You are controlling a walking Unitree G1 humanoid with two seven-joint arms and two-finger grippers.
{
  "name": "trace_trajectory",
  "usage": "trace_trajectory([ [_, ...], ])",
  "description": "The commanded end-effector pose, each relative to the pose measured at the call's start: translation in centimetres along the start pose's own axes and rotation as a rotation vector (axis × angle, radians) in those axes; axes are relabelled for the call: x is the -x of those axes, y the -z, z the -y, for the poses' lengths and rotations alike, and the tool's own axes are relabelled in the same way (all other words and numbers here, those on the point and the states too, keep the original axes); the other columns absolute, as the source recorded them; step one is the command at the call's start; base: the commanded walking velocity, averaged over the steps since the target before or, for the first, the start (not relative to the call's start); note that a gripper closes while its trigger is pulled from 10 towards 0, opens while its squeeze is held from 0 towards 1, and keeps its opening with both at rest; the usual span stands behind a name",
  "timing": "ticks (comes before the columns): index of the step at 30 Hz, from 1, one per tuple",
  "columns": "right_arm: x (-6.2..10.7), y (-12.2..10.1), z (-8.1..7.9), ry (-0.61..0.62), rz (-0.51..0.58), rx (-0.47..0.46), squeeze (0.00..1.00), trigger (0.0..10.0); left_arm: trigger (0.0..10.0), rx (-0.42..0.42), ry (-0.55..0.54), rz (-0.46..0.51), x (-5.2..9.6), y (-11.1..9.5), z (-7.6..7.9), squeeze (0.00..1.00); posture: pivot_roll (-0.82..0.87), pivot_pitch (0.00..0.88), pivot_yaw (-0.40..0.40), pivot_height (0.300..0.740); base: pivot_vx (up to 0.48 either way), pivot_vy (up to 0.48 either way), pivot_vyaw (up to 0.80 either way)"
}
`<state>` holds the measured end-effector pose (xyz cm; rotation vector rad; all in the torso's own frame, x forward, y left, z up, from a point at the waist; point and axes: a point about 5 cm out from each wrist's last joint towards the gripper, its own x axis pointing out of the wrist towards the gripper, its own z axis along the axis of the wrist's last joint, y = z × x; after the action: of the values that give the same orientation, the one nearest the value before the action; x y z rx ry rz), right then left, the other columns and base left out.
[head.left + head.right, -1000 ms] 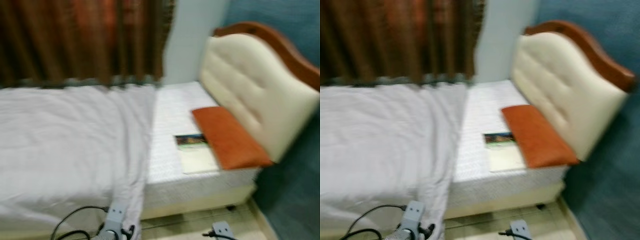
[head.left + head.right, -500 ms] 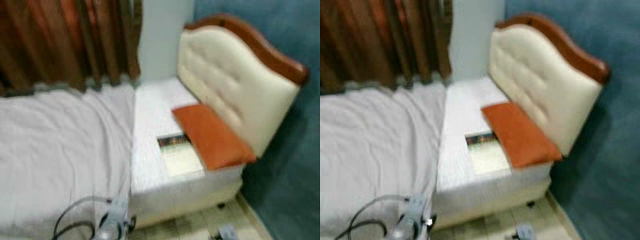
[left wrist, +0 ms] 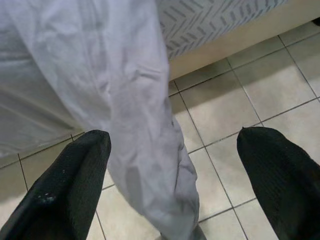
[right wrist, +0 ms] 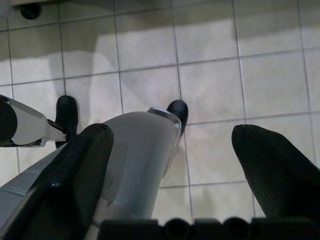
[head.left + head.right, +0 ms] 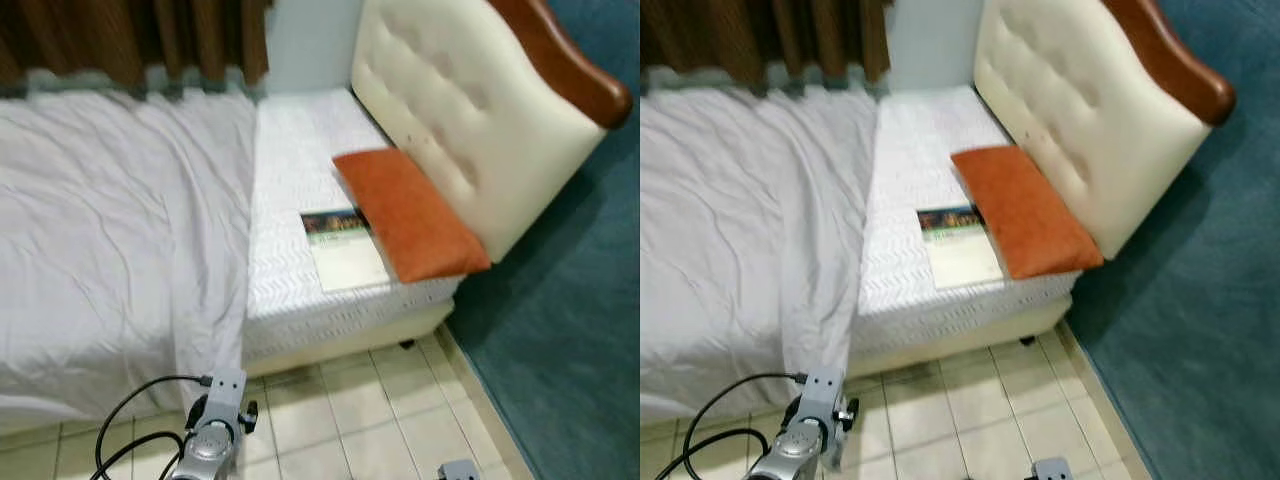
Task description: Clean up the room
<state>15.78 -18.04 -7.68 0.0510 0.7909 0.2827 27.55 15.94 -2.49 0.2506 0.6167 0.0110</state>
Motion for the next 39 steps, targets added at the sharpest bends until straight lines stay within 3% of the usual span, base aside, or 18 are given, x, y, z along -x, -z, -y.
trace_trajectory([
  [1,3.2,7.2,-1.8,-0.065,-0.244,-0.044,0.00,10.0,10.0,-0.030,-0.009,0.027,0.0,-0.4,0.2,0.00,-0.30,0.489,-0.177,0.740,0.000,0.000,0.00],
  [8,5.2,8.1,-3.3,-0.083,-0.205,-0.083,0.00,10.0,10.0,-0.102,-0.127,0.088,-0.4,-1.8,-1.9,0.00,-0.31,0.544,-0.176,0.740,0.000,0.000,0.00],
  [13,7.1,7.6,-4.0,-0.071,-0.168,-0.109,0.00,10.0,10.0,-0.048,-0.135,0.072,-0.4,-1.8,-3.1,0.00,-0.38,0.589,-0.185,0.740,0.000,0.000,0.00],
  [16,8.5,7.2,-4.2,-0.063,-0.150,-0.114,0.00,10.0,10.0,-0.017,-0.120,0.063,-0.5,-1.7,-3.1,0.00,-0.41,0.604,-0.194,0.740,0.000,0.000,0.00],
  [17,9.7,7.0,-4.4,-0.053,-0.138,-0.111,0.00,10.0,10.0,0.040,-0.098,0.047,-0.5,-1.4,-2.9,0.00,-0.45,0.625,-0.210,0.740,0.000,0.000,0.00],
  [20,11.6,7.2,-4.9,-0.045,-0.138,-0.107,0.00,10.0,10.0,0.086,-0.086,0.065,-0.5,-1.9,-2.7,0.00,-0.48,0.660,-0.237,0.740,0.000,0.000,0.00],
  [23,12.2,7.5,-5.3,-0.055,-0.150,-0.099,0.00,10.0,10.0,0.105,-0.093,0.085,-0.6,-2.5,-2.7,0.00,-0.47,0.671,-0.240,0.740,0.000,0.000,0.00],
  [28,13.5,8.1,-6.6,-0.072,-0.201,-0.119,0.00,10.0,10.0,0.050,-0.048,0.136,-0.4,-2.6,-1.5,0.00,-0.44,0.659,-0.224,0.740,0.000,0.000,0.00],
  [32,13.9,7.7,-7.0,-0.073,-0.202,-0.132,0.00,10.0,10.0,0.013,-0.055,0.095,-0.4,-1.9,-1.9,0.00,-0.45,0.669,-0.224,0.740,0.000,0.000,0.00],
  [33,13.9,7.7,-7.0,-0.073,-0.204,-0.134,0.00,10.0,0.0,0.010,-0.064,0.077,-0.4,-1.6,-2.2,0.00,-0.45,0.671,-0.223,0.740,0.000,0.000,0.00],
  [39,14.2,7.7,-7.2,-0.068,-0.210,-0.141,0.00,10.0,0.0,0.039,-0.068,0.044,-0.4,-1.3,-2.8,0.00,-0.45,0.671,-0.220,0.740,0.000,0.000,0.00],
])
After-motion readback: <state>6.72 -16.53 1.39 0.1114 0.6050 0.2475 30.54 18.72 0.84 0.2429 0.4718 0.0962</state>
